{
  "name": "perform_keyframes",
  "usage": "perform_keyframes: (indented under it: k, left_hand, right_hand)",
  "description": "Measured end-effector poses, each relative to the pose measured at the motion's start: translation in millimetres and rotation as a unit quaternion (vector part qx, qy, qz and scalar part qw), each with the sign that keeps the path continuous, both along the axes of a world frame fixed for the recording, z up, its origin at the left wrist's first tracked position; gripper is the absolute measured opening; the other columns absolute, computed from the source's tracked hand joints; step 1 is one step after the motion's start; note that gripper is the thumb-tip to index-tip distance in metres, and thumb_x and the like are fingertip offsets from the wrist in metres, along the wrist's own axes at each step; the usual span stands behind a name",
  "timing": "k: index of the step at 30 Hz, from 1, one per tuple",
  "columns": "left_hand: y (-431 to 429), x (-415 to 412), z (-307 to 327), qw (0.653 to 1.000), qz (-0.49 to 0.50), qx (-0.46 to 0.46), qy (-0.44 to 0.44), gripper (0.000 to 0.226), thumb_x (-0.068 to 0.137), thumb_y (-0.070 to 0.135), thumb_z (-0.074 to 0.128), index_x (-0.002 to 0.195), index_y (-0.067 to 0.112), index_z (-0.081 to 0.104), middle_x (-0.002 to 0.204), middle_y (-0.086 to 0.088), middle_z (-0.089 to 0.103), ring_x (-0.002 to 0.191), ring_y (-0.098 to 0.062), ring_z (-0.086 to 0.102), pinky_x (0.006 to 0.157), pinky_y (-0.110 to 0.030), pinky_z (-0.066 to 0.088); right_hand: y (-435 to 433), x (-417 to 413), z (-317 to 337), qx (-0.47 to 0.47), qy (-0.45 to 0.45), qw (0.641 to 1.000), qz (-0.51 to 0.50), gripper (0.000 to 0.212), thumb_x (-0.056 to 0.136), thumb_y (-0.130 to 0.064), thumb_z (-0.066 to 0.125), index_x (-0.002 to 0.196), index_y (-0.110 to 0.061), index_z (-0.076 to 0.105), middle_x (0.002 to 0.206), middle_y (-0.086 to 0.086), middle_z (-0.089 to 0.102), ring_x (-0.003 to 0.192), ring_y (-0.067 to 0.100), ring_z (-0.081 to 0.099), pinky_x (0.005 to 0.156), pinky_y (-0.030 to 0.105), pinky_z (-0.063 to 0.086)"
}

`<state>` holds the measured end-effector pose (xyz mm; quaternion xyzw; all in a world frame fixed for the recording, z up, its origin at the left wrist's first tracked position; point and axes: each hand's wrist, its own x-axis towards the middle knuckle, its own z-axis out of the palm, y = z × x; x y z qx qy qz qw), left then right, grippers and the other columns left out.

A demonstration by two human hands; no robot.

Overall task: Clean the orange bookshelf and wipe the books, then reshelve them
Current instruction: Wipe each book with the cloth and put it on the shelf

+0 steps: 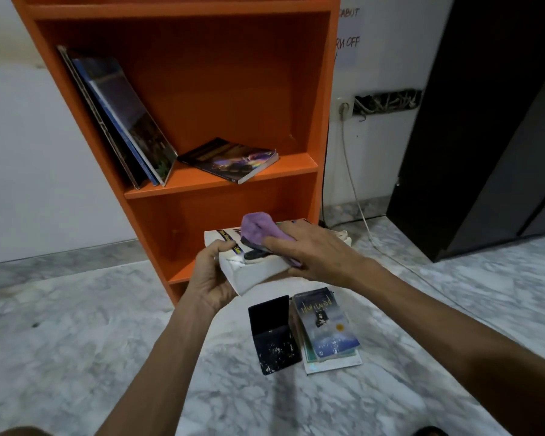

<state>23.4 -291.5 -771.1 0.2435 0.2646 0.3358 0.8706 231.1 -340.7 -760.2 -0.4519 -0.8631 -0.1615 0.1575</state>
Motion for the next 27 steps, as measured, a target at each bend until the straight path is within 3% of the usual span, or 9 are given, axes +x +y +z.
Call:
perform_keyframes:
  k: [3, 6, 8, 12, 16, 19, 21, 24, 27]
  left_hand:
    - [-6.2, -0.5, -9.1, 0.999, 0.045, 0.023, -0.001, 0.039, 0.077, 0.007, 0.045, 0.108, -0.002, 0.067, 0.106, -0.024, 0.068, 0.090, -0.040, 0.068, 0.082, -0.060, 0.053]
    - [-5.6, 3.7, -17.9, 0.997, 0.065, 0.050, -0.007, 0.047, 0.069, -0.002, 0.054, 0.115, 0.005, 0.064, 0.110, -0.021, 0.068, 0.097, -0.040, 0.066, 0.090, -0.062, 0.049]
    - [-8.2, 10.9, -19.3, 0.997, 0.060, 0.054, 0.003, 0.049, 0.068, 0.001, 0.056, 0.116, 0.005, 0.062, 0.111, -0.021, 0.068, 0.100, -0.039, 0.065, 0.094, -0.059, 0.048]
    - [-13.5, 18.4, -21.6, 0.995, 0.049, 0.084, 0.023, 0.025, 0.079, 0.005, 0.053, 0.093, 0.005, 0.074, 0.095, -0.018, 0.071, 0.080, -0.031, 0.069, 0.081, -0.048, 0.056]
    - [-17.9, 14.5, -22.3, 0.994, 0.053, 0.090, -0.022, 0.037, 0.074, 0.000, 0.053, 0.108, 0.008, 0.066, 0.108, -0.017, 0.070, 0.095, -0.036, 0.068, 0.089, -0.060, 0.049]
    - [-19.0, 15.1, -22.4, 0.994, 0.061, 0.070, -0.049, 0.038, 0.076, 0.001, 0.049, 0.110, 0.008, 0.065, 0.112, -0.019, 0.069, 0.099, -0.038, 0.068, 0.087, -0.064, 0.047]
    - [-18.4, 15.8, -25.1, 0.995, 0.057, 0.063, -0.043, 0.041, 0.075, -0.001, 0.053, 0.114, 0.007, 0.063, 0.116, -0.019, 0.068, 0.102, -0.039, 0.066, 0.087, -0.065, 0.048]
    - [-18.0, 14.0, -29.0, 0.997, 0.054, 0.056, -0.023, 0.048, 0.073, 0.000, 0.056, 0.120, 0.007, 0.059, 0.120, -0.021, 0.066, 0.107, -0.041, 0.064, 0.088, -0.064, 0.048]
    - [-15.3, 14.5, -25.7, 0.996, 0.058, 0.064, -0.007, 0.044, 0.074, 0.001, 0.055, 0.117, 0.007, 0.060, 0.114, -0.019, 0.069, 0.101, -0.039, 0.067, 0.086, -0.061, 0.050]
  right_hand:
    - [-6.3, 4.3, 3.0, -0.115, 0.174, 0.978, 0.007, 0.061, 0.077, -0.041, 0.078, 0.130, -0.024, 0.054, 0.107, -0.008, 0.056, 0.091, 0.010, 0.053, 0.075, 0.022, 0.048]
    - [-11.6, -10.3, 17.5, -0.186, 0.479, 0.857, -0.035, 0.043, 0.087, -0.030, 0.071, 0.129, -0.023, 0.061, 0.120, -0.008, 0.058, 0.099, 0.006, 0.061, 0.079, 0.025, 0.058]
    - [-5.5, -34.4, 17.4, -0.152, 0.468, 0.868, -0.062, 0.036, 0.099, -0.034, 0.055, 0.135, -0.030, 0.056, 0.129, -0.003, 0.052, 0.107, 0.005, 0.054, 0.087, 0.027, 0.054]
    - [20.1, -61.0, -3.8, -0.122, 0.271, 0.950, -0.100, 0.042, 0.103, -0.047, 0.036, 0.143, -0.039, 0.046, 0.149, 0.002, 0.044, 0.132, 0.021, 0.043, 0.109, 0.048, 0.038]
    - [52.6, -21.3, -6.5, -0.160, 0.349, 0.905, -0.184, 0.039, 0.104, -0.040, 0.038, 0.141, -0.033, 0.049, 0.140, 0.006, 0.052, 0.122, 0.021, 0.053, 0.102, 0.045, 0.045]
    - [66.1, 15.1, -18.7, -0.140, 0.362, 0.901, -0.194, 0.037, 0.104, -0.034, 0.039, 0.138, -0.027, 0.054, 0.126, -0.003, 0.059, 0.085, 0.005, 0.060, 0.073, 0.025, 0.053]
    - [69.8, 41.5, -33.1, -0.131, 0.336, 0.900, -0.244, 0.034, 0.105, -0.027, 0.041, 0.137, -0.024, 0.053, 0.132, -0.007, 0.057, 0.076, 0.002, 0.059, 0.062, 0.020, 0.052]
    - [64.4, 69.3, -43.7, -0.122, 0.281, 0.876, -0.374, 0.023, 0.103, -0.026, 0.046, 0.123, -0.022, 0.055, 0.109, 0.007, 0.068, 0.079, 0.017, 0.065, 0.065, 0.028, 0.056]
    - [52.1, 64.7, -18.5, -0.043, 0.368, 0.850, -0.375, 0.020, 0.102, -0.024, 0.045, 0.120, -0.026, 0.054, 0.095, 0.001, 0.063, 0.077, 0.014, 0.063, 0.063, 0.028, 0.053]
